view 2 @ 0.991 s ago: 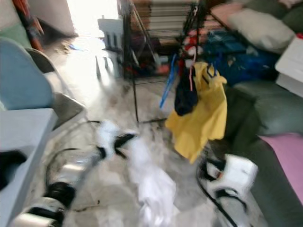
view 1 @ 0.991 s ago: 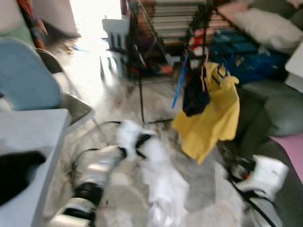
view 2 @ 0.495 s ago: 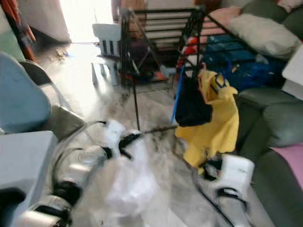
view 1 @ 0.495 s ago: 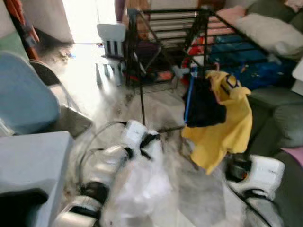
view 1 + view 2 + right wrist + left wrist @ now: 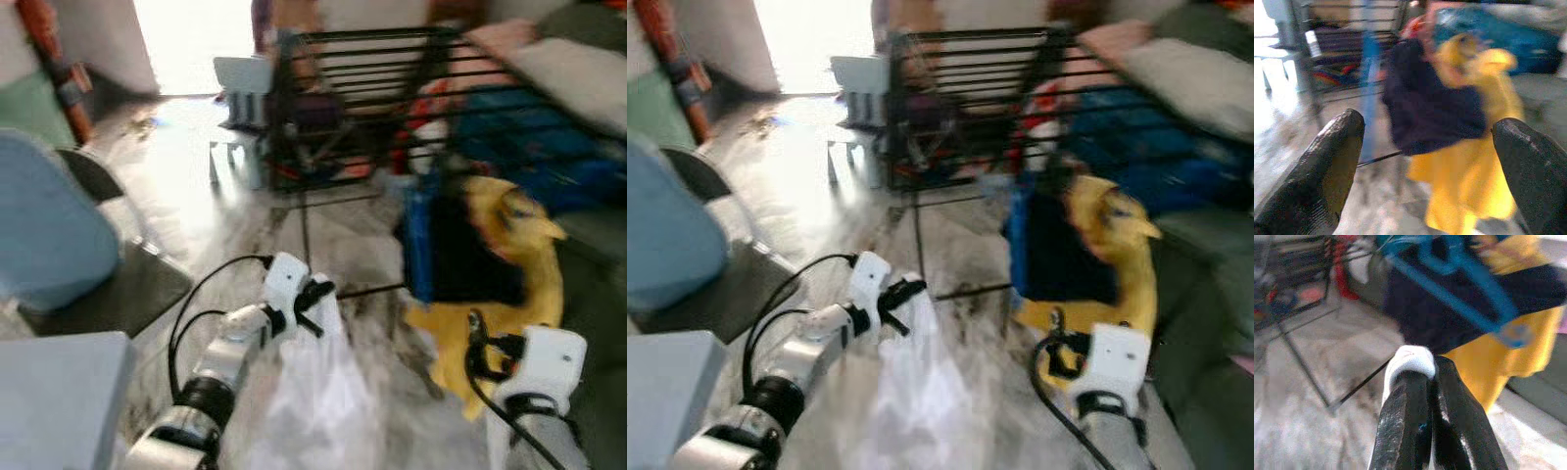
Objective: Hang hanger
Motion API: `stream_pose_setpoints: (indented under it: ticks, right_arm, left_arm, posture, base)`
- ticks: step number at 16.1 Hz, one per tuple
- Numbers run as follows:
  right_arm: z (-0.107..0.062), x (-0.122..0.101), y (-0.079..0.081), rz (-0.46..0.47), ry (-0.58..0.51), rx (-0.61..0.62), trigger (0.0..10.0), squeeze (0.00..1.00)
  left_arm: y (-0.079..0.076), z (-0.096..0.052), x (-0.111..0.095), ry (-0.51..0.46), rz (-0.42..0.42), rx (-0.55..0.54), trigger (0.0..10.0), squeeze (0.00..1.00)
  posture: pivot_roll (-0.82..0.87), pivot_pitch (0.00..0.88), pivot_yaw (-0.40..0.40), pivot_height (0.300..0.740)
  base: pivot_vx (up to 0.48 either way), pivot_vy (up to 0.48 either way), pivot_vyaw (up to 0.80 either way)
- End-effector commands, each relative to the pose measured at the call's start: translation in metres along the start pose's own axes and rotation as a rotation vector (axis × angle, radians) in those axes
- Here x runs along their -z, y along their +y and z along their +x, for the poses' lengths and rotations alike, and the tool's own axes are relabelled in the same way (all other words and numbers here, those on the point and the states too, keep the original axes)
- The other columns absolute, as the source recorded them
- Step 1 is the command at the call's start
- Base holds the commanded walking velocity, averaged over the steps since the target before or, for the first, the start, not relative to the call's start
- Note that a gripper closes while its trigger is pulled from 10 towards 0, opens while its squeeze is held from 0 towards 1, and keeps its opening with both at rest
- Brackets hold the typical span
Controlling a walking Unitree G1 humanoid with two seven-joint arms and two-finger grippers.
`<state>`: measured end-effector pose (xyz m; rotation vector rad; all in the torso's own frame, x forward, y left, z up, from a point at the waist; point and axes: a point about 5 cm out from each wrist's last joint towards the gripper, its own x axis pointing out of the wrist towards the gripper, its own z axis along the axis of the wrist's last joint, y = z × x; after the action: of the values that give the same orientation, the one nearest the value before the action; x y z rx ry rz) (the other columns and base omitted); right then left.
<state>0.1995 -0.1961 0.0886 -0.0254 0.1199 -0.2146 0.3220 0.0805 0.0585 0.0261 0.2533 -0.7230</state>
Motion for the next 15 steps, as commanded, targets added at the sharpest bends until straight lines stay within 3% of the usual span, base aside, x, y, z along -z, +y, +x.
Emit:
stream_pose_setpoints:
  ticks: [1,8,11,15]
  right_arm:
    - [0.0005,-0.0060,0.0005,-0.010,-0.021,-0.019,10.0,0.00]
    - [0.0015,-0.0067,0.0024,-0.012,-0.012,-0.031,10.0,0.00]
    - [0.0016,-0.0026,0.0039,0.017,0.023,-0.063,10.0,0.00]
    - [0.0087,-0.0049,0.0039,-0.014,0.018,-0.106,10.0,0.00]
  left_arm:
    - [0.0012,0.0033,-0.0099,-0.027,0.026,-0.007,10.0,0.00]
    - [0.0001,0.0041,-0.0098,-0.037,0.011,-0.011,10.0,0.00]
    - [0.0011,0.0041,-0.0097,-0.034,0.014,-0.023,10.0,0.00]
    - [0.0003,0.0044,-0.0101,-0.040,0.007,-0.019,10.0,0.00]
  posture:
    - [-0.06,0.000,-0.030,0.740]
    - [-0.06,0.000,-0.033,0.740]
    - [-0.06,0.000,-0.034,0.740]
    - [-0.06,0.000,-0.034,0.740]
  base:
    - [0.465,0.000,0.00]
    - [0.463,0.000,0.00]
    - [0.000,0.000,0.00]
    - [0.000,0.000,0.00]
